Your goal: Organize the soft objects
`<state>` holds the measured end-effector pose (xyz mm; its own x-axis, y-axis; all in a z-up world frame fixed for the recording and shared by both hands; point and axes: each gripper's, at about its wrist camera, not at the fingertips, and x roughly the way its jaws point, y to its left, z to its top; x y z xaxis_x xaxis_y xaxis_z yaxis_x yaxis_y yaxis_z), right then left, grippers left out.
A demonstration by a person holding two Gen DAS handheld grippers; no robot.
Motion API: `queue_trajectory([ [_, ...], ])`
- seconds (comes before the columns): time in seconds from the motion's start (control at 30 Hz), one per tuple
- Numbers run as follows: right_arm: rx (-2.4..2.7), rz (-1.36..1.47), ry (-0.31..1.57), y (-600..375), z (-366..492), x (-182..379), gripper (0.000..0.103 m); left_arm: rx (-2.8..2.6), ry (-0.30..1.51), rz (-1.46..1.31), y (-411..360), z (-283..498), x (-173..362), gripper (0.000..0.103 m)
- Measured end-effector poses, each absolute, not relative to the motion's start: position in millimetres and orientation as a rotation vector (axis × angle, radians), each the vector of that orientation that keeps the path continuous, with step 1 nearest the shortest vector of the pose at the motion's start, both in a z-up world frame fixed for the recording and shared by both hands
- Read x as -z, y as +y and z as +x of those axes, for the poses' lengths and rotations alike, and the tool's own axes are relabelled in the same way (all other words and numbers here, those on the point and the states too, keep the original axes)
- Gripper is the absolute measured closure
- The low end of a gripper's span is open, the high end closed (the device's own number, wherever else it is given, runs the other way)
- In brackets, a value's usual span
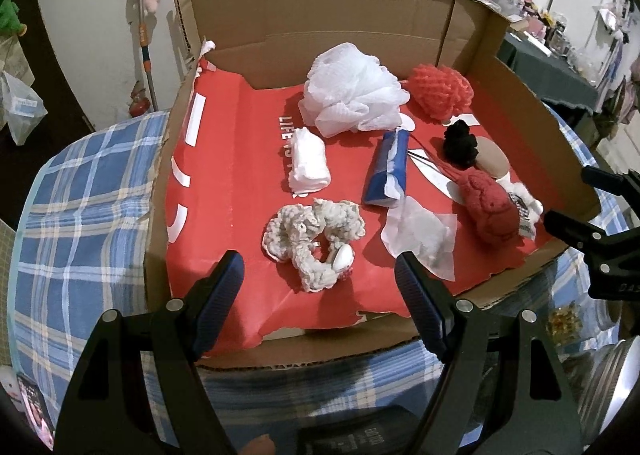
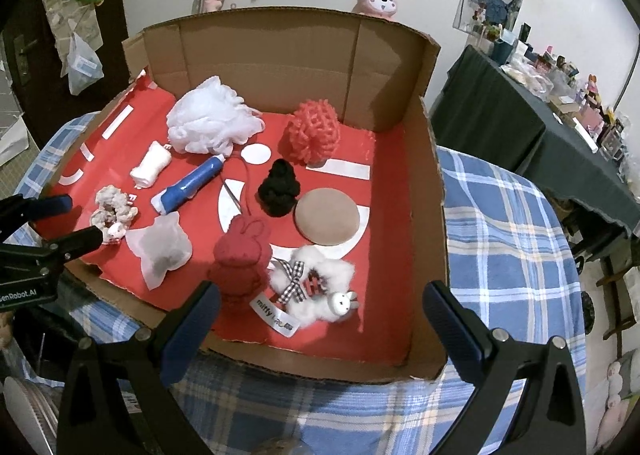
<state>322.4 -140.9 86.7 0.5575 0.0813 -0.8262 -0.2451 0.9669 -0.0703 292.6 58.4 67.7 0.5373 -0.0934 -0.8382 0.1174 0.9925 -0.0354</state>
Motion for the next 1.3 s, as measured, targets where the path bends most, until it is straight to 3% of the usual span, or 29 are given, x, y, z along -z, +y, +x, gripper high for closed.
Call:
queue_trajectory([
  [1.3,-0.192,-0.172,0.973,-146.1,324.2,-84.4,0.0,0.133,0.996,0.027,58.5,294.0,-67.1,0.026],
])
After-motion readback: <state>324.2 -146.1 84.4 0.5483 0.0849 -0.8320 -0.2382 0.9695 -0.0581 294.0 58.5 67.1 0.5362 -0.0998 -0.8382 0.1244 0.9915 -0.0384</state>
